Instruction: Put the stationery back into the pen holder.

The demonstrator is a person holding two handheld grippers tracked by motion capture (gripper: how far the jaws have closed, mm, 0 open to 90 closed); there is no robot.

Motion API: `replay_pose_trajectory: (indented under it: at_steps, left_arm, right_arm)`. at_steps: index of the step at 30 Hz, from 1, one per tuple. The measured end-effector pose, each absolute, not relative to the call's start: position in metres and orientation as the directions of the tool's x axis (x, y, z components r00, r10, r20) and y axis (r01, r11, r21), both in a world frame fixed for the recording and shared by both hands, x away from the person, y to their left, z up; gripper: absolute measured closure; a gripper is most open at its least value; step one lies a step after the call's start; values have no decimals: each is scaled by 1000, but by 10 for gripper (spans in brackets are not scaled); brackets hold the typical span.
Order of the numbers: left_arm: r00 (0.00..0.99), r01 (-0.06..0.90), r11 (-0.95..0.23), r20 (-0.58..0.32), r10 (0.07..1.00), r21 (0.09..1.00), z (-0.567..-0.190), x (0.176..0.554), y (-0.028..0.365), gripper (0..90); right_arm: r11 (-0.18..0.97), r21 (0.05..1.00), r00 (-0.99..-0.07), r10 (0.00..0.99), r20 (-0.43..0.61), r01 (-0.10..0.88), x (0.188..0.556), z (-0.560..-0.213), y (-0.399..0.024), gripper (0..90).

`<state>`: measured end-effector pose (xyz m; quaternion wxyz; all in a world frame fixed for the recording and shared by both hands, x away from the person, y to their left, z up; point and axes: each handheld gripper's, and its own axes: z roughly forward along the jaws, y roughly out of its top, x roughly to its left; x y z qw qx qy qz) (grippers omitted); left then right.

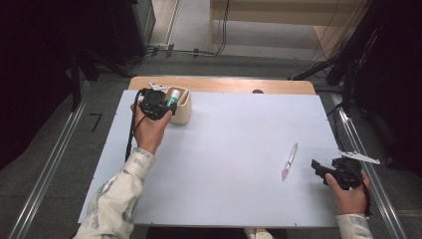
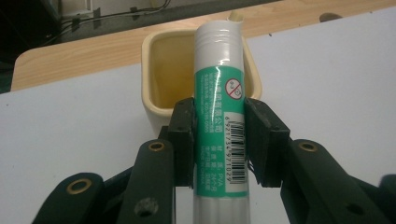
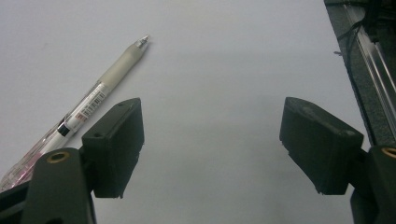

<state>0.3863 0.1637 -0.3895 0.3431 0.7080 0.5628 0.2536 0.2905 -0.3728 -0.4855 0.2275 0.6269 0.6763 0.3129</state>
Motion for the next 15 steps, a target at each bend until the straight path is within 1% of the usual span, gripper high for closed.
replay_pose_trajectory:
  at_steps: [15]
  left_arm:
    - [231, 619, -120, -33, 972, 777, -387, 406, 161, 661]
  right_arm:
    - [14, 706, -107, 990, 87, 708, 290, -486, -374, 205]
